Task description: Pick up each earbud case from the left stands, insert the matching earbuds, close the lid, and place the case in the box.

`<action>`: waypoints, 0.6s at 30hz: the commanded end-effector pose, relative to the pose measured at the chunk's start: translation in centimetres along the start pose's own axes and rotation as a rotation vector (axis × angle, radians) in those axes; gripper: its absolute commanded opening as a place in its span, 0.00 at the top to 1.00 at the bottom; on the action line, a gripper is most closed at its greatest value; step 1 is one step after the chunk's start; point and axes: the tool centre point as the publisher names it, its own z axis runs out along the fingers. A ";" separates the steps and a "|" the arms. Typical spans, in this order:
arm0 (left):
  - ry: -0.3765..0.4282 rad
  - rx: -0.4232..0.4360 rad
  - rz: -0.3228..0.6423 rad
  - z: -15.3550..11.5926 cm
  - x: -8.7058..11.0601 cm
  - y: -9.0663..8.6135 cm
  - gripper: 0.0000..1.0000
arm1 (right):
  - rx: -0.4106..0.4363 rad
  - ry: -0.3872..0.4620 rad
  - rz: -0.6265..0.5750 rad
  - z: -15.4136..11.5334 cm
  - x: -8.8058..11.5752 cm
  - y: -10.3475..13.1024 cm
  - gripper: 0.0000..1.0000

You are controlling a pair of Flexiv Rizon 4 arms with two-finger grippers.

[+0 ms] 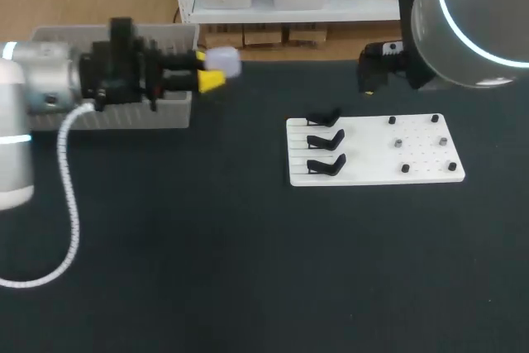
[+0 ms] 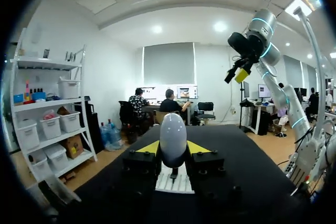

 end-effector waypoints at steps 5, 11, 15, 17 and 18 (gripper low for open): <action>0.047 -0.254 -0.020 -3.4 0.9 6.1 1.00 | -0.001 -0.003 0.001 0.0 0.1 0.0 0.00; 0.142 -0.289 -0.002 -4.4 2.6 11.3 1.00 | -0.001 -0.003 0.001 0.0 0.1 0.0 0.00; 0.140 -0.309 0.003 -5.4 3.6 14.4 1.00 | -0.001 -0.003 0.001 0.0 0.1 0.0 0.00; 0.149 -0.332 -0.002 -6.3 4.1 15.8 1.00 | -0.001 -0.003 0.001 0.0 0.1 0.0 0.00; 0.148 -0.347 -0.009 -6.8 4.5 16.6 1.00 | -0.001 -0.003 0.001 0.0 0.1 0.0 0.00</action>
